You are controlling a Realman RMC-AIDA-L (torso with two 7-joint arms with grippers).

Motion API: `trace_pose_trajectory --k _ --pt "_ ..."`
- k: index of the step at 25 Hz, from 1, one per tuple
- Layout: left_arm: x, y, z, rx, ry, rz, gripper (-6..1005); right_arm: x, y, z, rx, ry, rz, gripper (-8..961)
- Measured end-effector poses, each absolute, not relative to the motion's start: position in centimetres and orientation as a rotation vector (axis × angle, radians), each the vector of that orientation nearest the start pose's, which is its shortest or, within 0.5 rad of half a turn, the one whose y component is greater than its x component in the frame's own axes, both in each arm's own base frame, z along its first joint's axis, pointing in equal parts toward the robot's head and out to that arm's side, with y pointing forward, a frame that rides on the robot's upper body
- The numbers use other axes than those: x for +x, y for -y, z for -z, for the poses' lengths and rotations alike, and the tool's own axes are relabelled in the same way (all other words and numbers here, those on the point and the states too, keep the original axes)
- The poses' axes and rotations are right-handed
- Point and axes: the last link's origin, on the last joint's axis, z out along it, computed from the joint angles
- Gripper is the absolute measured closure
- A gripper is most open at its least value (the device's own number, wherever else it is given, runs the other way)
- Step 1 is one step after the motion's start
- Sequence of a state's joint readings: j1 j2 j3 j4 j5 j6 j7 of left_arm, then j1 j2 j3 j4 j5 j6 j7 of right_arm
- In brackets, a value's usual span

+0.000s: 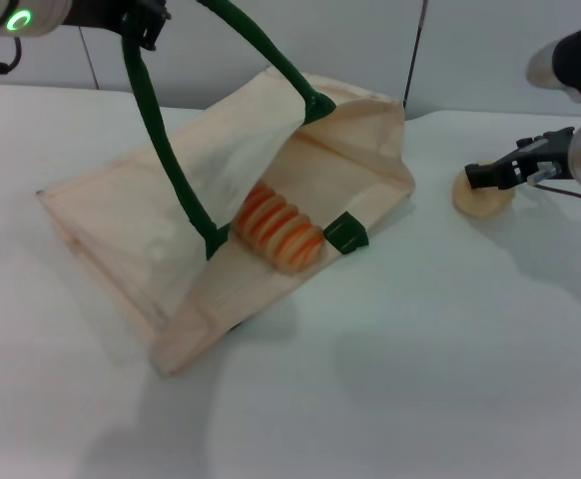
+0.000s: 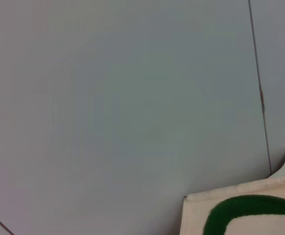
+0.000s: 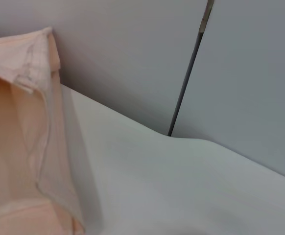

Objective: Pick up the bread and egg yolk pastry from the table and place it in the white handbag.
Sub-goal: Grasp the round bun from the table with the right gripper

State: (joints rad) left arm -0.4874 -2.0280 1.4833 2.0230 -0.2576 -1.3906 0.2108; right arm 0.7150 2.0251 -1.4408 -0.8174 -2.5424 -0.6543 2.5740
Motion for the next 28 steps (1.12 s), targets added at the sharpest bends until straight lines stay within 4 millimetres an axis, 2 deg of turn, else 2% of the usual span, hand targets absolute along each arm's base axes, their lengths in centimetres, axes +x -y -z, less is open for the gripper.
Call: trace_pose_trajectory --k 19,28 --pt "-8.5 -35.8 -10.6 -2.052 0.554 -0.048 877 22.7 -45.2 2.8 -2.190 -0.822 0.136 131" --pt "-8.6 -35.8 -10.6 -2.051 0.556 -0.050 877 22.0 -44.9 3.9 -2.230 -0.816 0.129 132"
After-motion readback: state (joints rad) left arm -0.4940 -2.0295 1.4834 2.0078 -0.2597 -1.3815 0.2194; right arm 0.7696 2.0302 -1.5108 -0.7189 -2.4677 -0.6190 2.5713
